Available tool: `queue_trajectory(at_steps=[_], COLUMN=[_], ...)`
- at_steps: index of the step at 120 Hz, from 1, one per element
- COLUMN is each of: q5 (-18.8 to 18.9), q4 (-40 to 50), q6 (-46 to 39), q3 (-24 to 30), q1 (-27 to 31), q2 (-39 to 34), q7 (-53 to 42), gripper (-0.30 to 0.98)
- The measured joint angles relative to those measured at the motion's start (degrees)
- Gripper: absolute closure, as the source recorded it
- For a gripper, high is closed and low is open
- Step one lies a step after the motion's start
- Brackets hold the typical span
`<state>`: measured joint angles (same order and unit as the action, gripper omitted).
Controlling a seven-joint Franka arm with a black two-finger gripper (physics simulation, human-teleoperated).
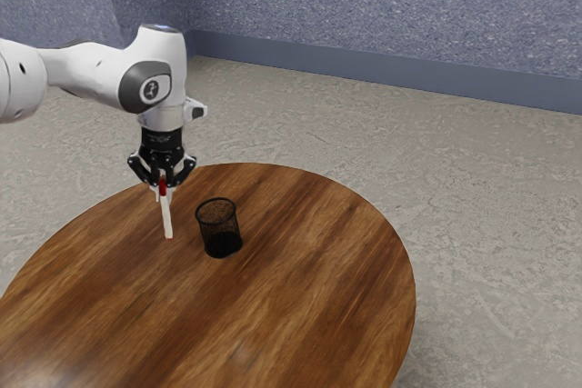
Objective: Take the marker out of the pen holder and place it to the left of the pen holder.
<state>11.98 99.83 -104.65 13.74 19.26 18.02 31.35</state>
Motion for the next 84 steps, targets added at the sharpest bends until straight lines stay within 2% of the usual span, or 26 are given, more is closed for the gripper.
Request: queue_trajectory(at_steps=[11,30,45,62,84], q5=[-0.61,-2.04,-2.76,-3.05,-3.18], q4=[0.38,0.39,0.38,0.38,0.39], q6=[-1.45,-3.33,-4.07,-4.51,-4.60], q3=[0.56,1.30,1.43,1.53,1.90], q1=[1.03,2.42,3.13,3.18,3.31], q2=[0.02,0.09,0.04,0.02,-0.29], q7=[0.10,-0.12,-0.28,-0.44,-0.61], gripper=[0.73,0.38,0.21,0.11,0.05])
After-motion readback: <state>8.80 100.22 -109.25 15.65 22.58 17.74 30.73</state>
